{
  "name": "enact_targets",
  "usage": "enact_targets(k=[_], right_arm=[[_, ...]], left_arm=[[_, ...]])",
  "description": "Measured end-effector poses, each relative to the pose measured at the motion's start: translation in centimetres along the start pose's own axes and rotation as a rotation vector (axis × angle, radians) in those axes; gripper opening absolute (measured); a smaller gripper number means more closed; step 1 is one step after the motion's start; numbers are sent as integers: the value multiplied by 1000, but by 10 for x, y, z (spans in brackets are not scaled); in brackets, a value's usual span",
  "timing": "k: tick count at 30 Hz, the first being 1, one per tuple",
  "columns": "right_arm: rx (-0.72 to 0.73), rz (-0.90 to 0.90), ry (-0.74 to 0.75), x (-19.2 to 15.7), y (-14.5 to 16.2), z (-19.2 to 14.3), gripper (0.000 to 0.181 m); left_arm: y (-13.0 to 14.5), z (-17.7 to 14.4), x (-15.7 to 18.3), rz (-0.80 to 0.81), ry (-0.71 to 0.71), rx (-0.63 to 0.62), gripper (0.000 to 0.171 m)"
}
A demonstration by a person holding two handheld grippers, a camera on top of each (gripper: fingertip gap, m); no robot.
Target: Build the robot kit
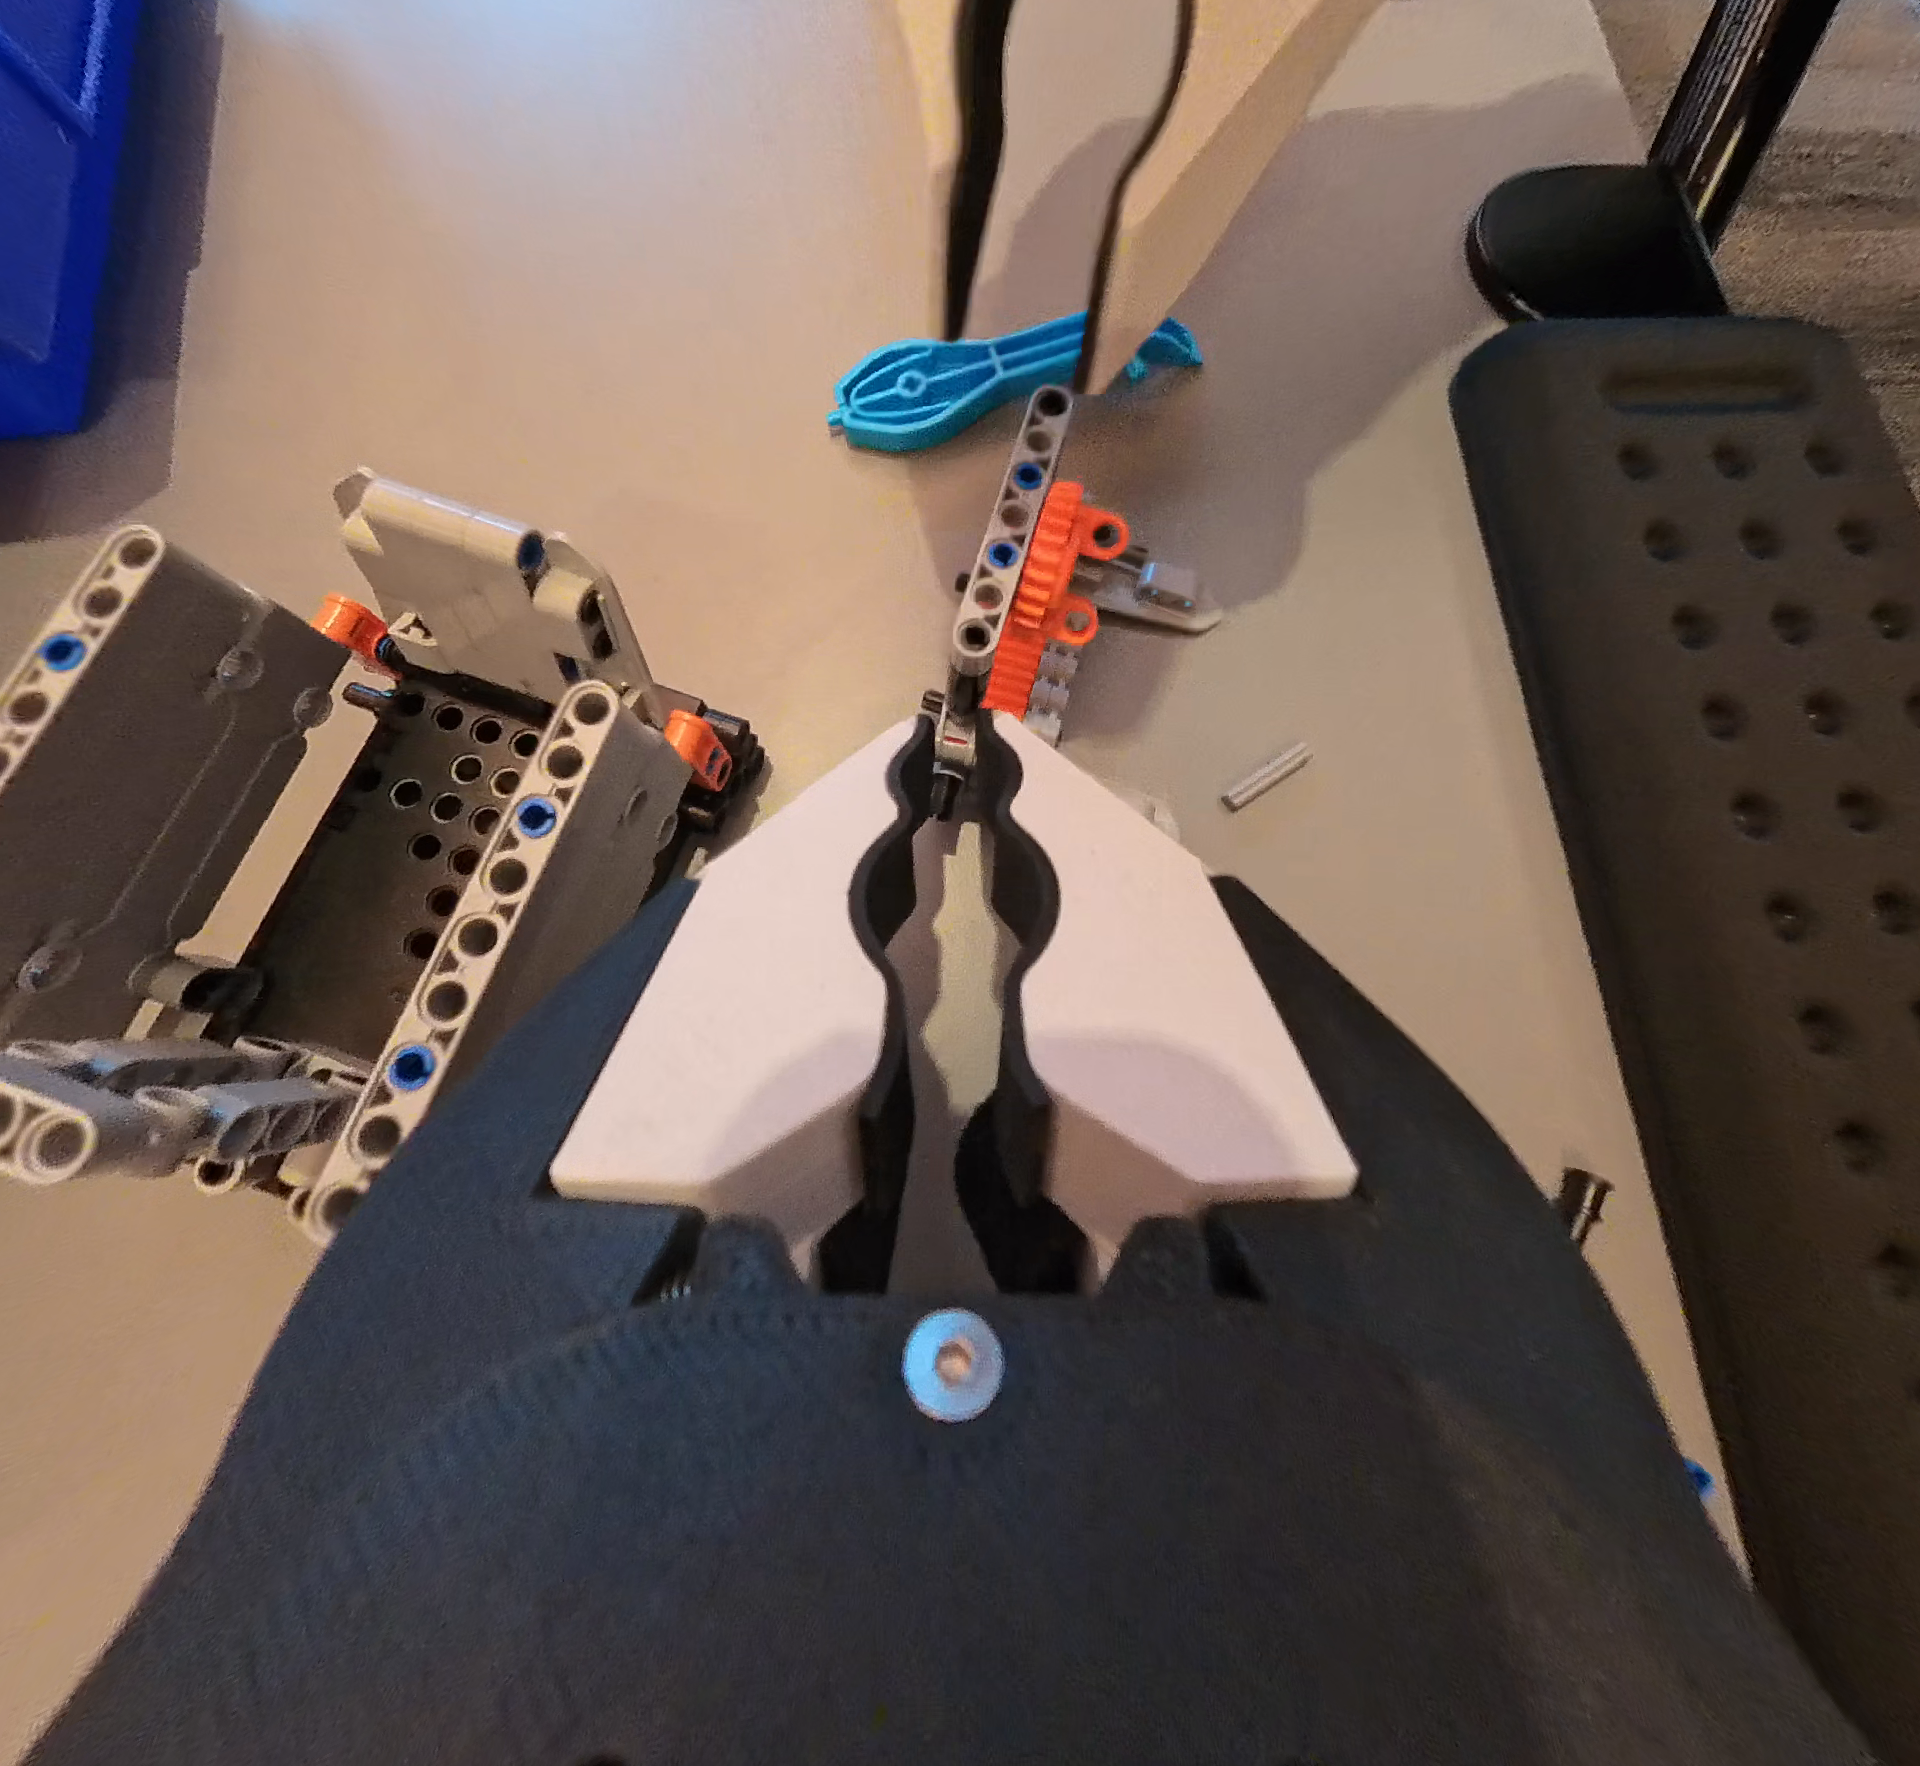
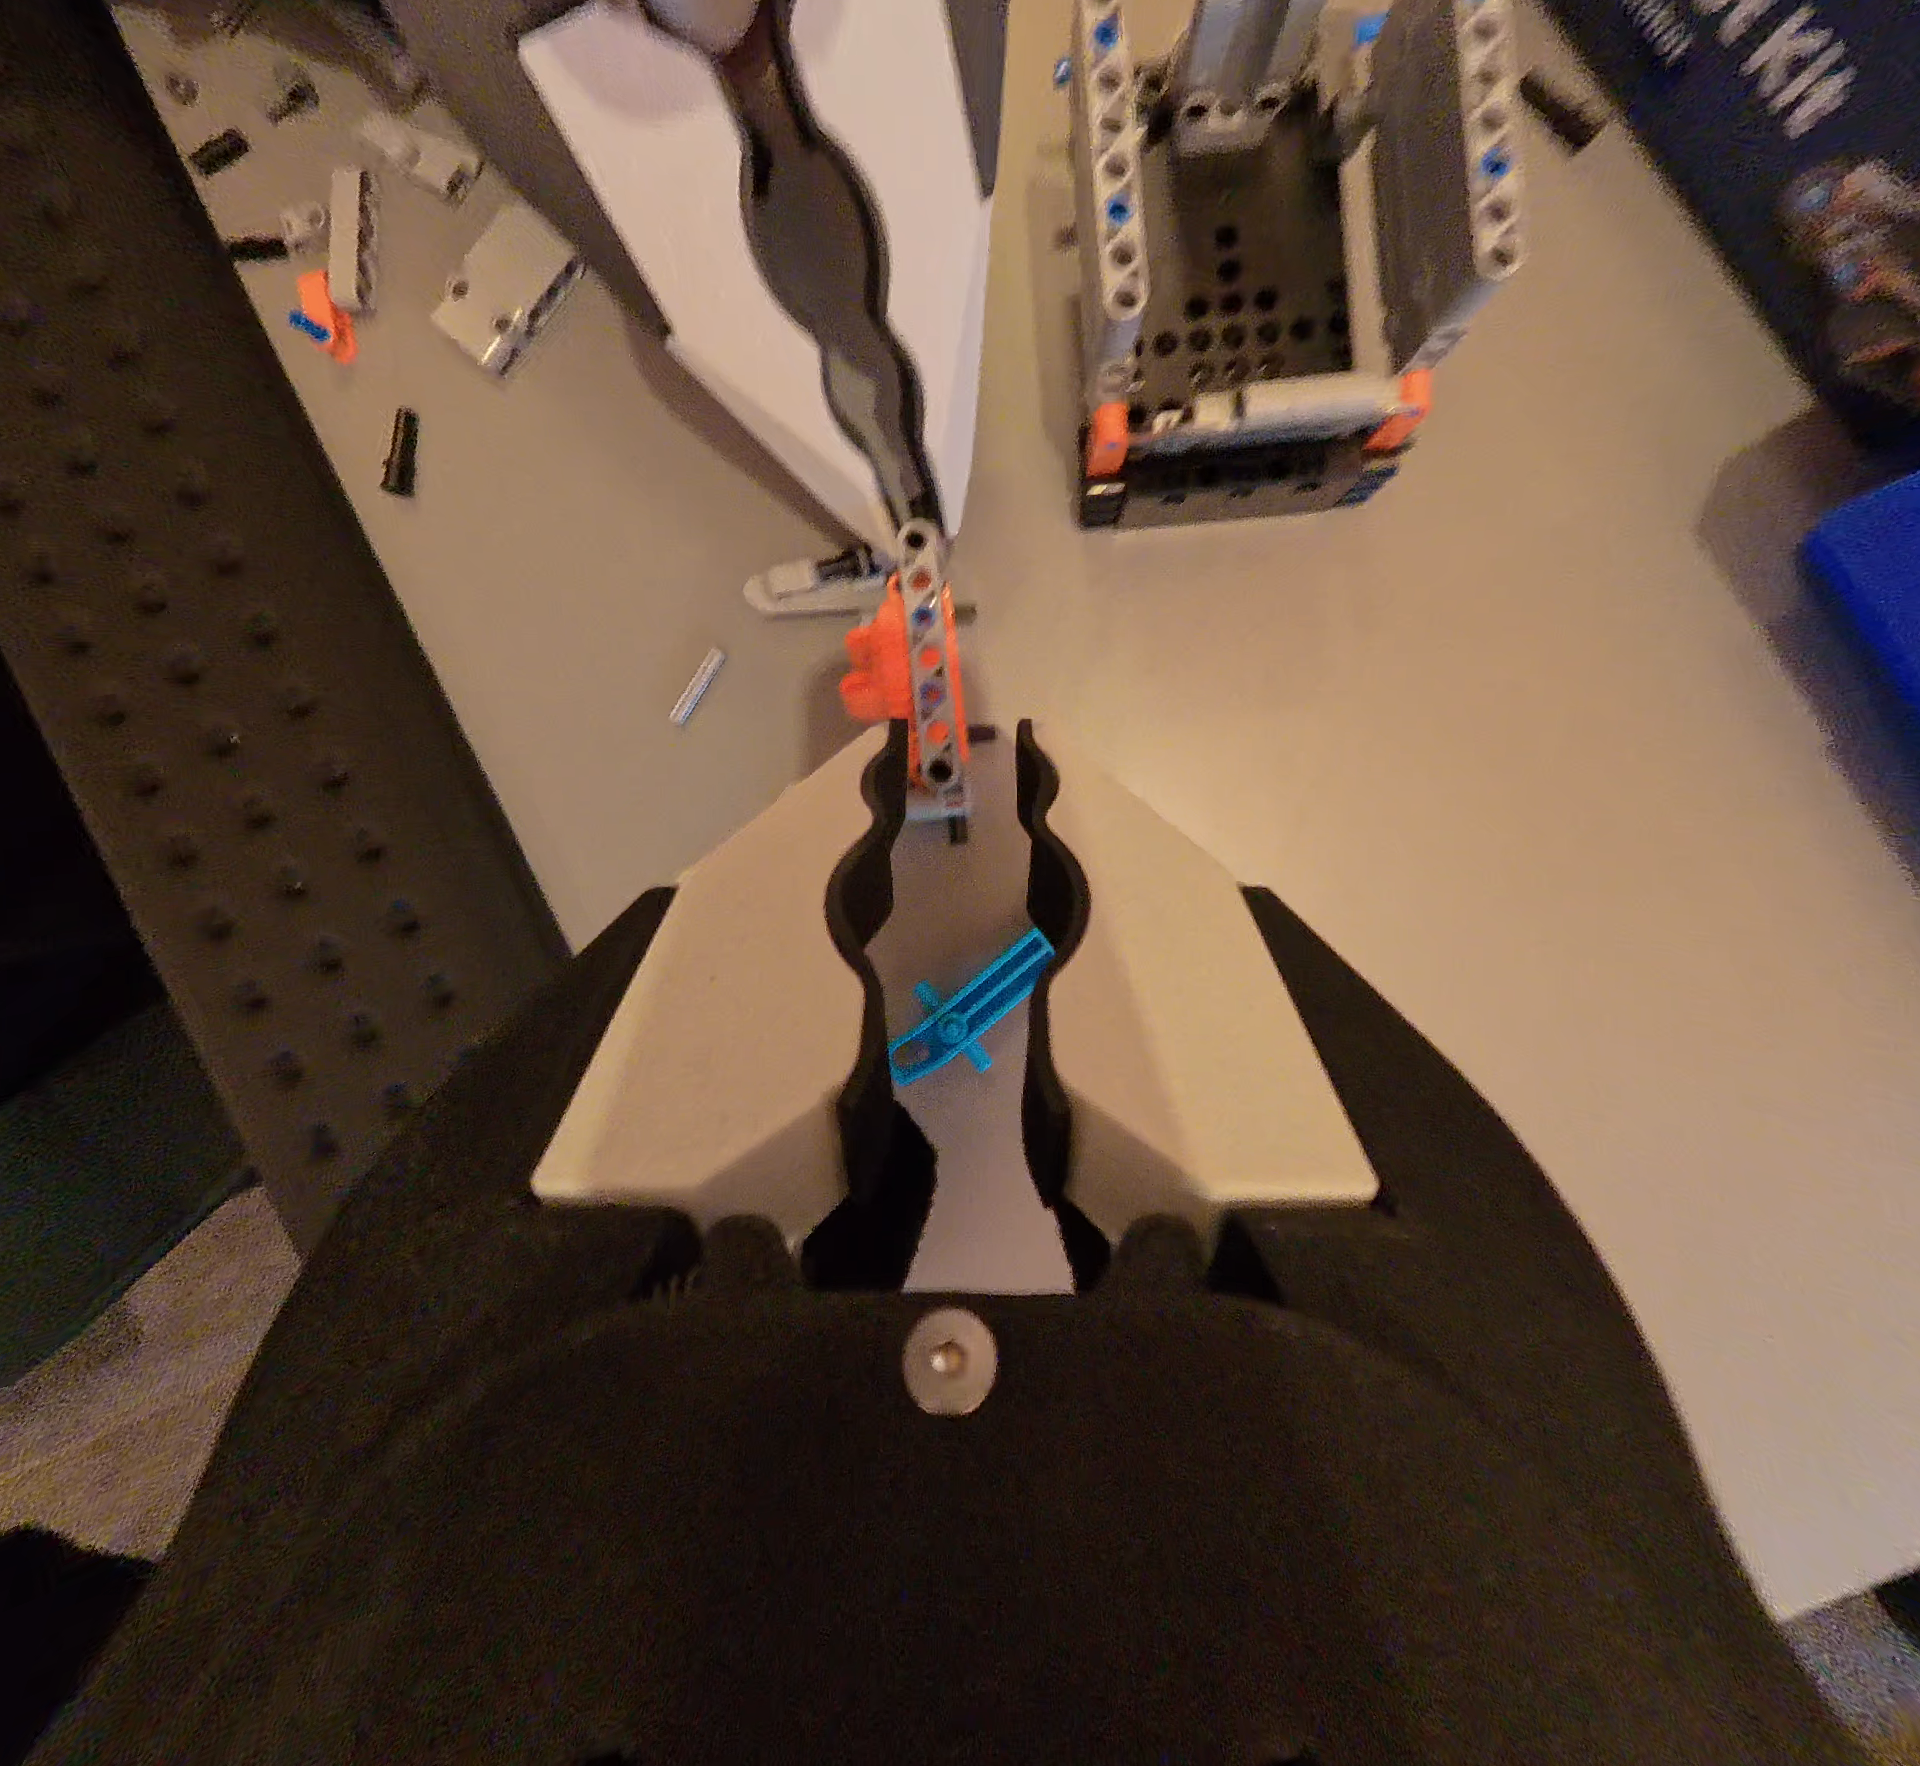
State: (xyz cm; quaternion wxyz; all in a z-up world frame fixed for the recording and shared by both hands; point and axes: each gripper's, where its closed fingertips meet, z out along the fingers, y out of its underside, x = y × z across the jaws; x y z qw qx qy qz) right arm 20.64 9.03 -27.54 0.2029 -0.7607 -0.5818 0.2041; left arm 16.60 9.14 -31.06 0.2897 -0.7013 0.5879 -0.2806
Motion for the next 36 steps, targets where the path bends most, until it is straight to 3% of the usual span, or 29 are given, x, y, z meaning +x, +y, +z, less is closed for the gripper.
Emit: enact_targets(k=[4, 12, 18, 23, 27, 34, 36], right_arm=[[-77, -15, -2, -3, 18, 15, 13], [-72, -30, -24, -9, 24, 34, 0], [-11, -4, -21, -10, 22, 36, 4], [17, 49, 50, 10, 27, 28, 17], [-6, 35, 28, 5, 29, 42, 8], [59, 34, -25, -8, 20, 47, 13], [66, 33, -23, -8, 18, 49, 13]], left_arm=[[4, -2, 1, -2, 16, -26, 6], [7, -4, 5, -8, 48, -48, 13], [-15, -22, 8, 11, 44, 6, 19], [-27, -11, 10, 26, 32, -13, 18], [-38, 2, 7, 32, 14, -40, 19], [-17, 15, 10, 24, 40, -193, 18], [-13, 16, 11, 20, 57, -209, 9]])
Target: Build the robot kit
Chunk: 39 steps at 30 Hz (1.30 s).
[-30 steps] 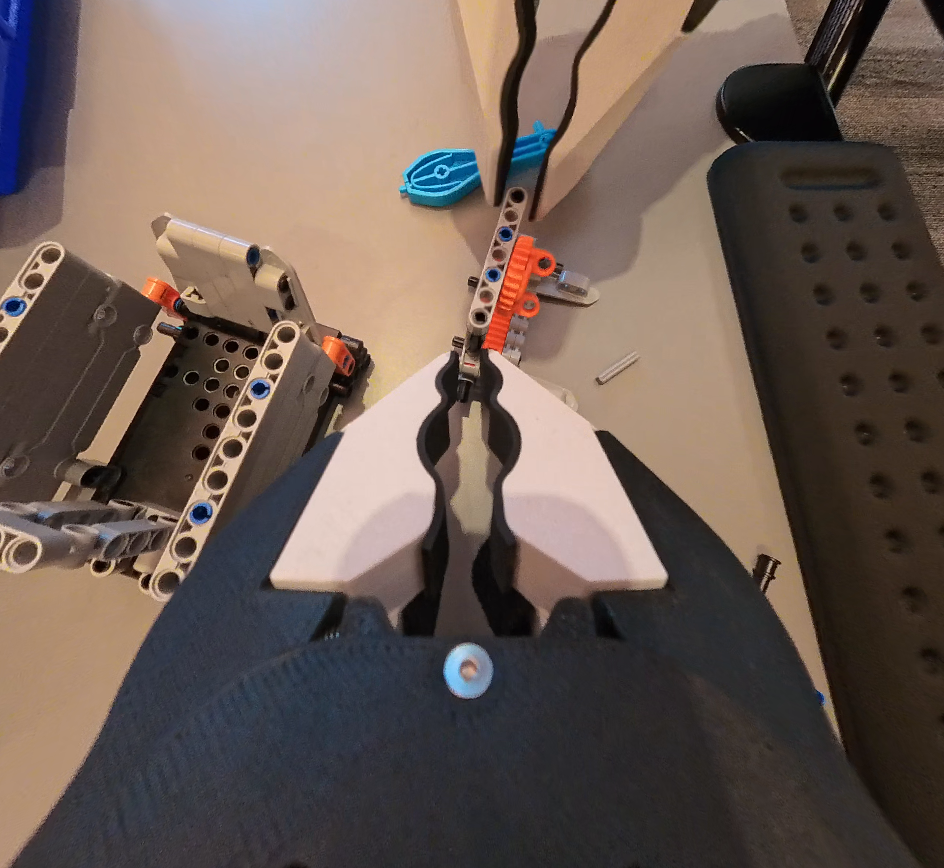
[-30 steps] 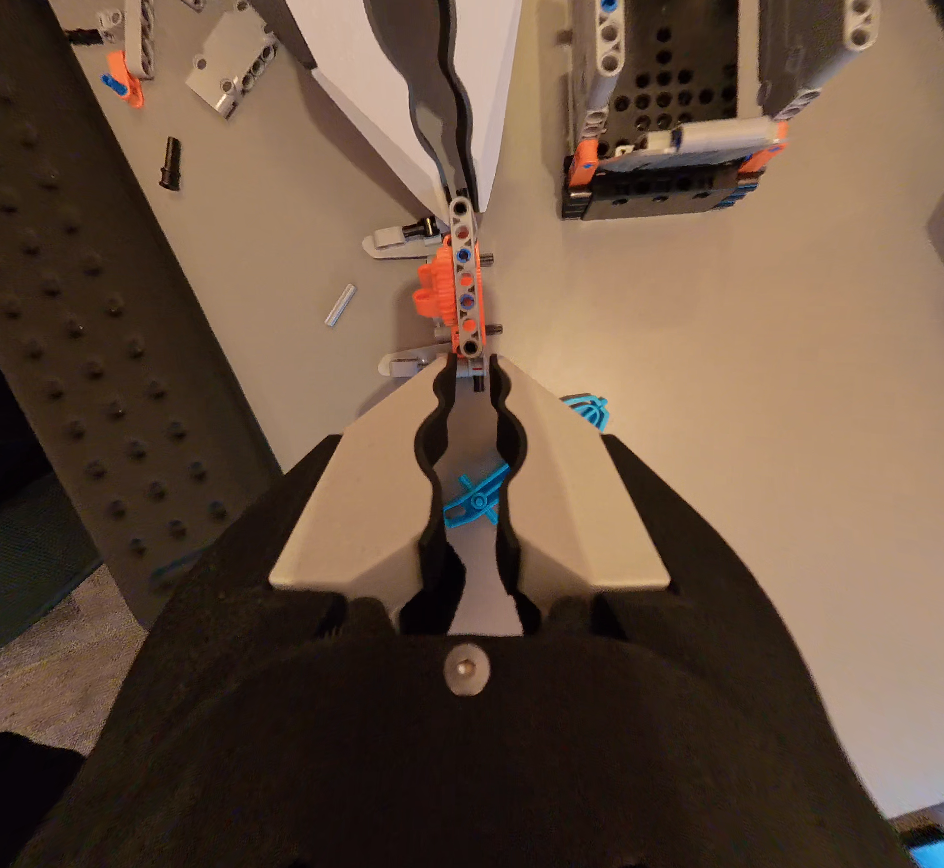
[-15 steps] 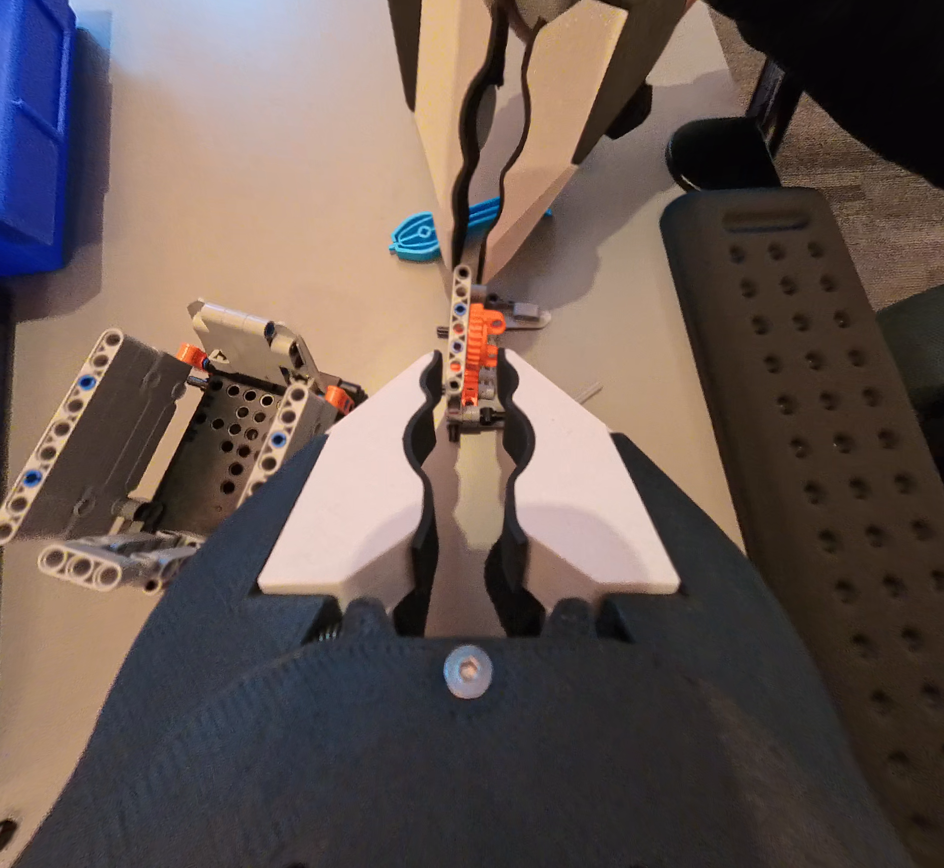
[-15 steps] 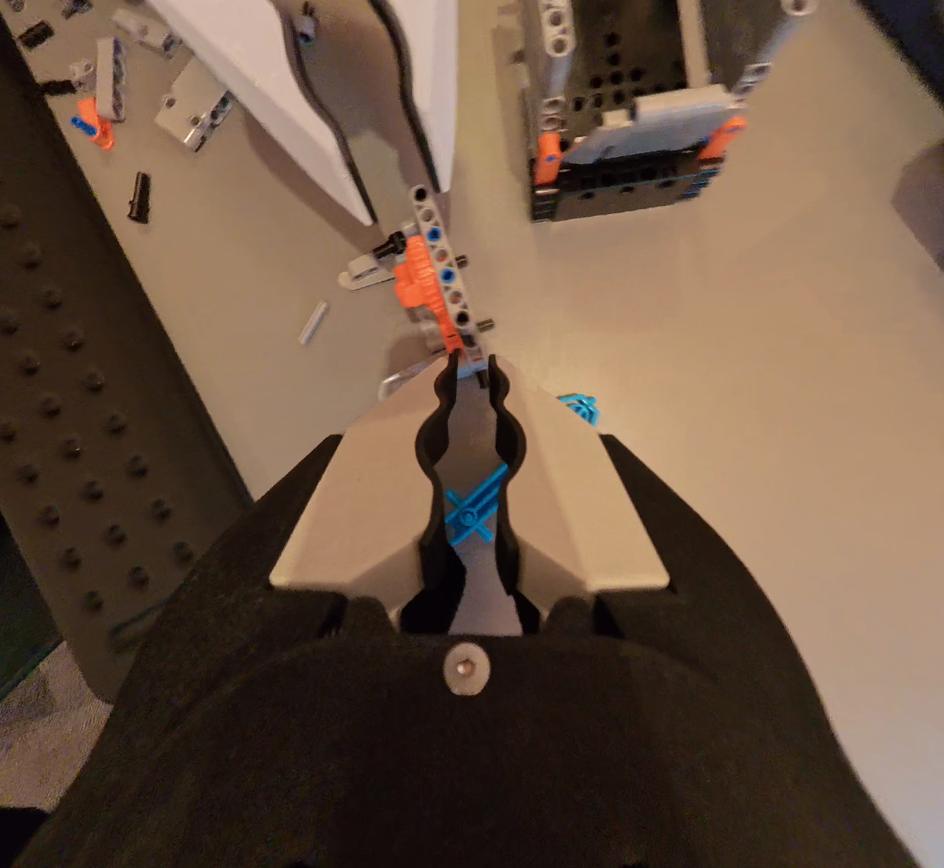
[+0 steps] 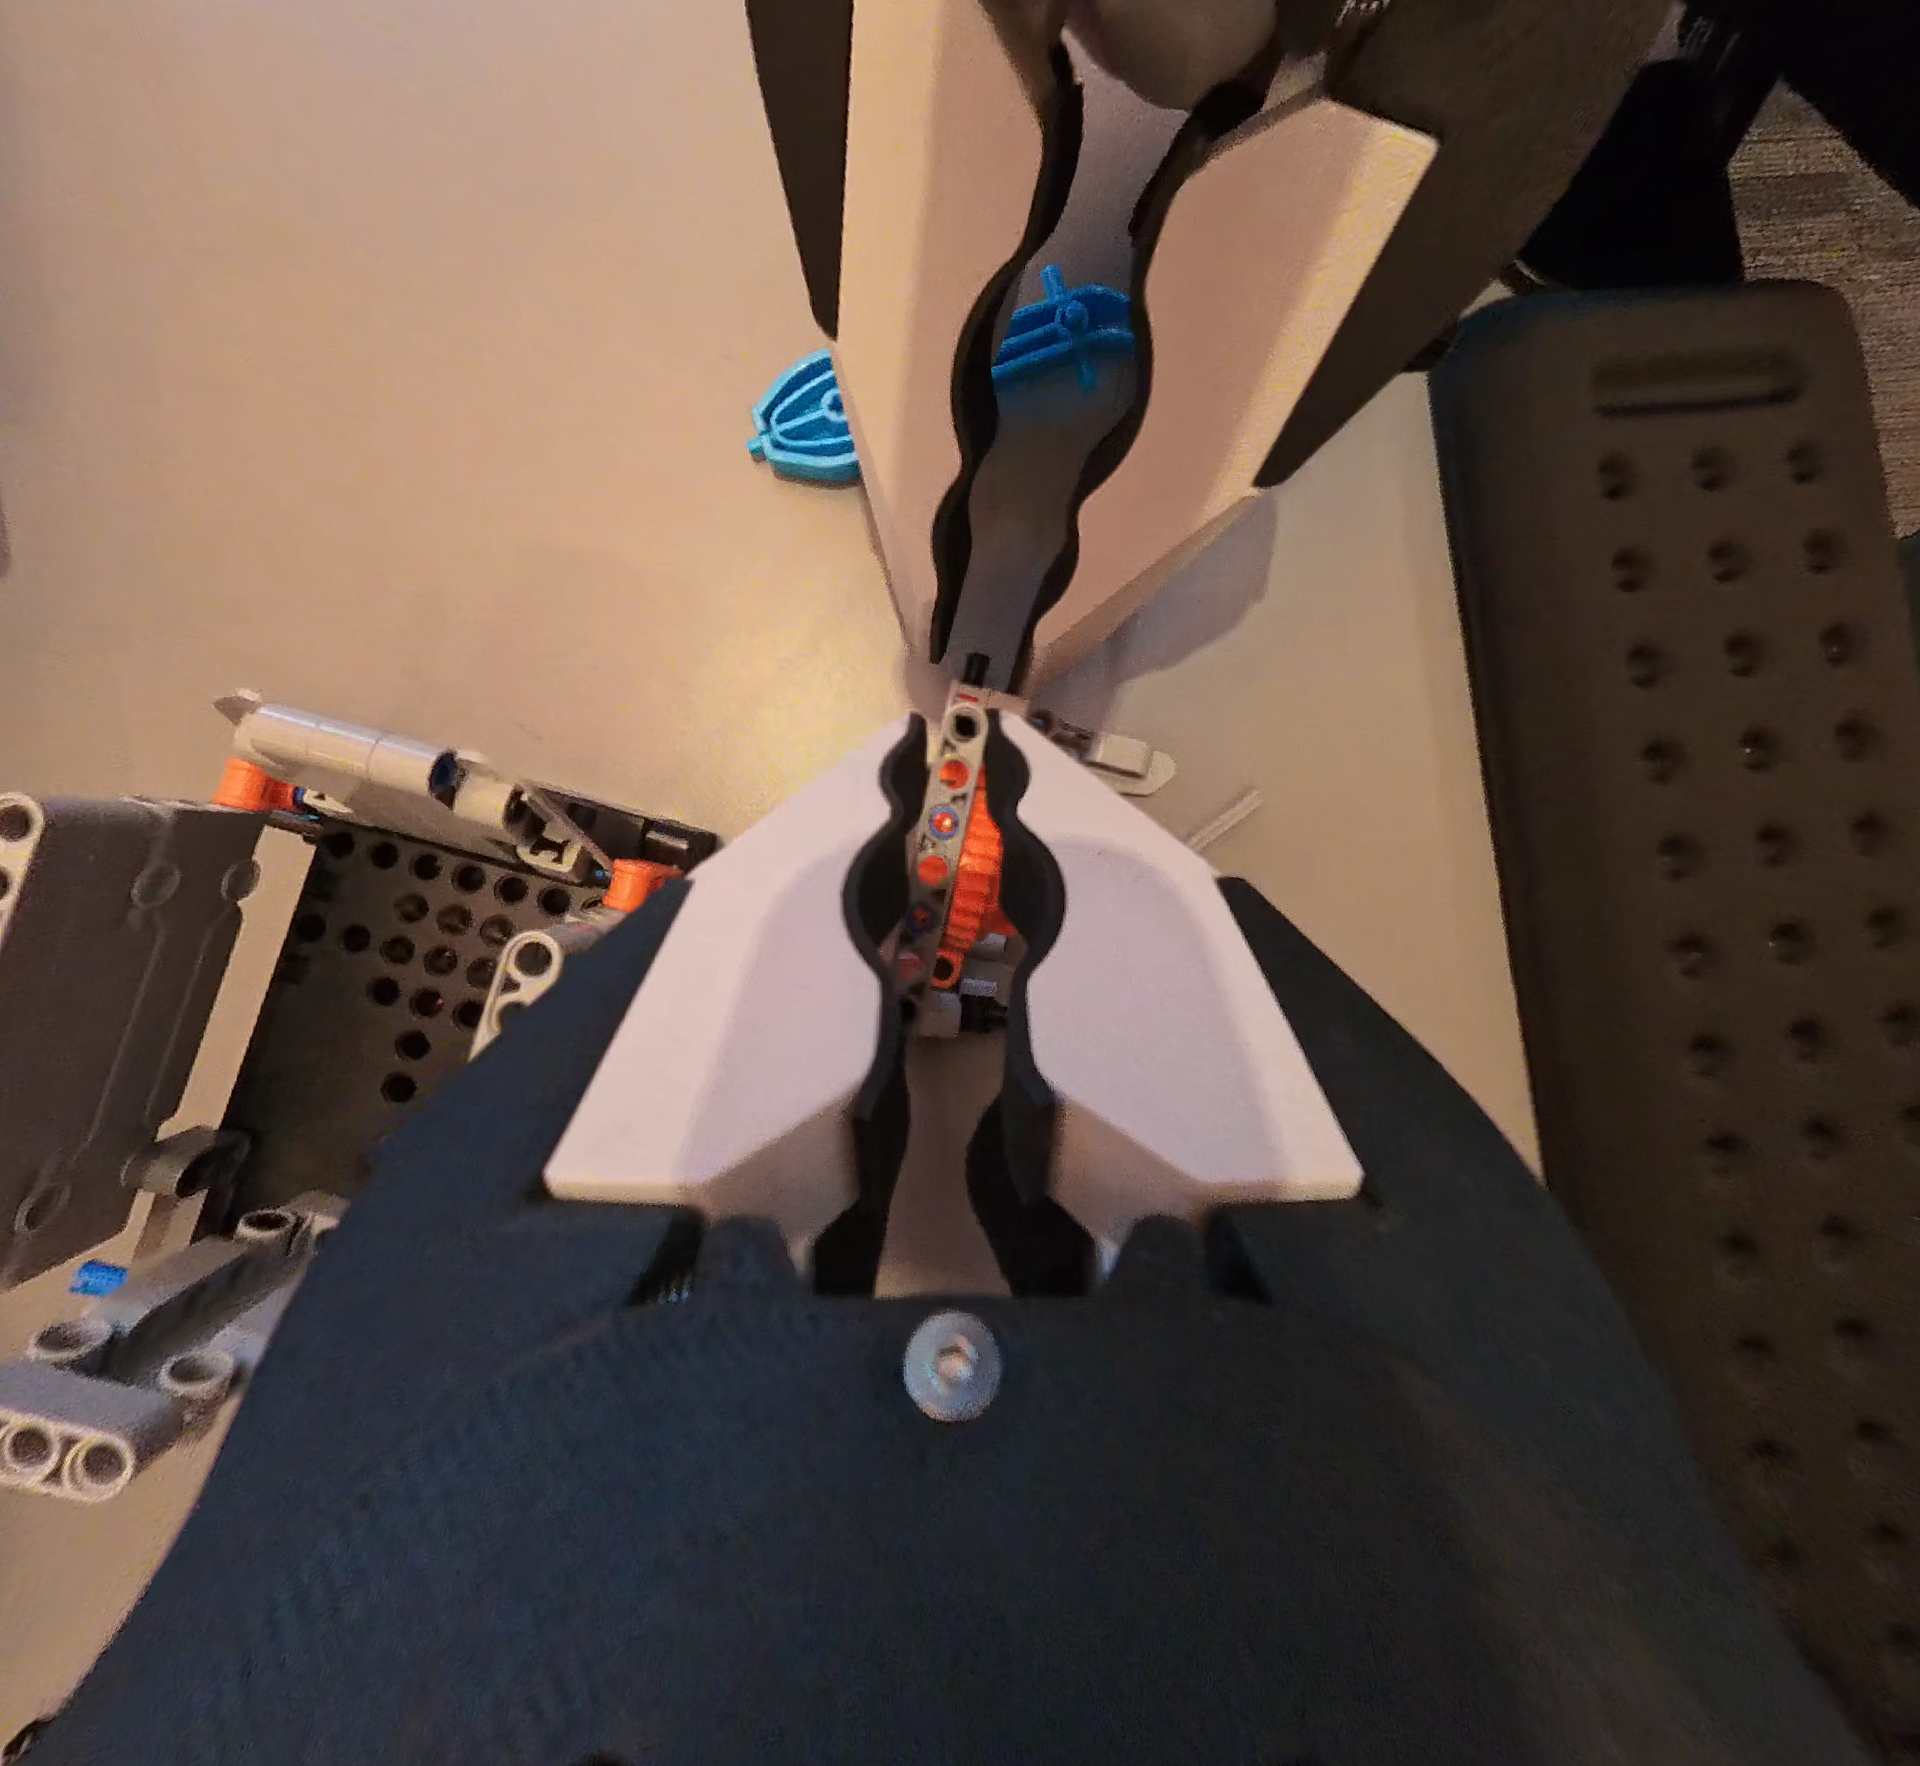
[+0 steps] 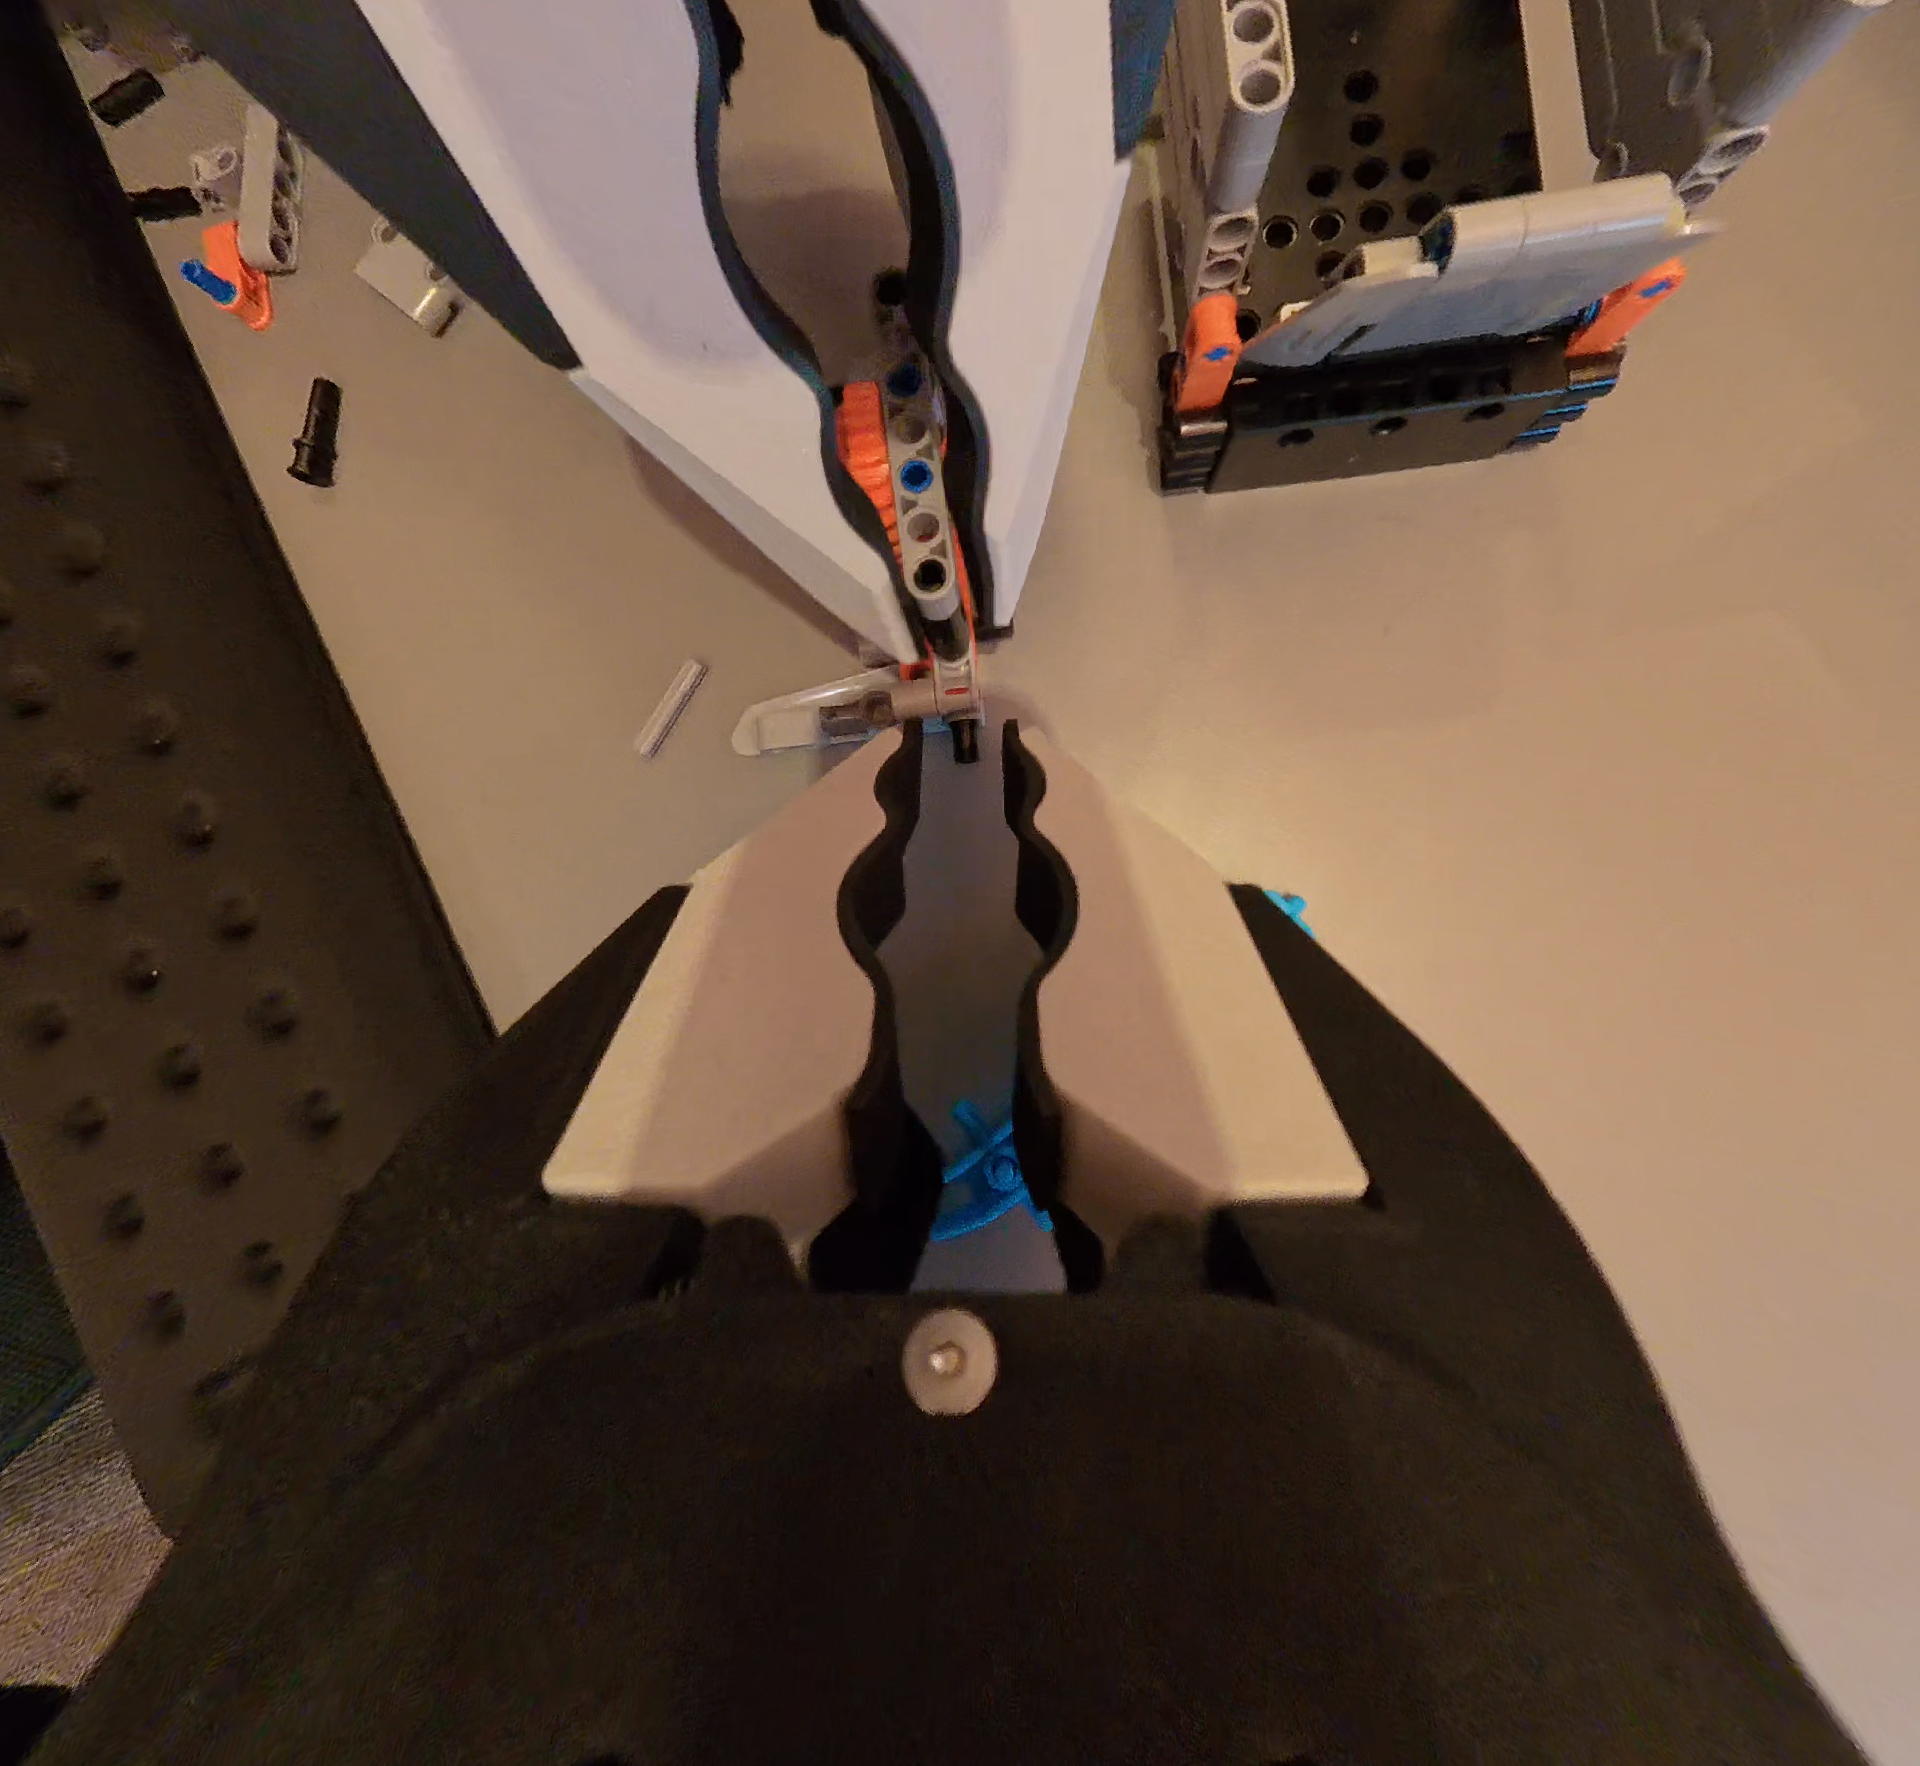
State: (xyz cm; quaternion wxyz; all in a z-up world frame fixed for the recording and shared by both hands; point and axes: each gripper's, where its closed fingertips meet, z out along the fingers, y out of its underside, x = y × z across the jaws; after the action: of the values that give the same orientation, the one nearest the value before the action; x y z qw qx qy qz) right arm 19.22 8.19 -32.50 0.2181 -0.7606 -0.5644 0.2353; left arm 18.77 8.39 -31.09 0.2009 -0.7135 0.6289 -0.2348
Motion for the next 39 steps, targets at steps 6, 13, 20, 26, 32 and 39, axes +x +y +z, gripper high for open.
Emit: enact_targets(k=[6, 13, 20, 26, 32, 39], right_arm=[[70, 13, -13, -5, -10, -4, 15], [99, 13, 17, -4, -14, 4, 20], [80, -9, -20, -18, -19, 14, 15], [83, 7, 2, -28, -27, 22, 14], [63, 0, 18, -30, -27, 23, 14], [63, -6, -4, -32, -30, 26, 14]], left_arm=[[8, -3, 1, 16, 8, -39, 6], [10, -4, 0, 20, 20, -65, 6], [19, -10, 7, 68, 64, -105, 6], [33, -18, 14, 113, 64, -147, 6], [35, -19, 15, 157, 15, -162, 6], [39, -22, 14, 157, 39, -201, 6]])
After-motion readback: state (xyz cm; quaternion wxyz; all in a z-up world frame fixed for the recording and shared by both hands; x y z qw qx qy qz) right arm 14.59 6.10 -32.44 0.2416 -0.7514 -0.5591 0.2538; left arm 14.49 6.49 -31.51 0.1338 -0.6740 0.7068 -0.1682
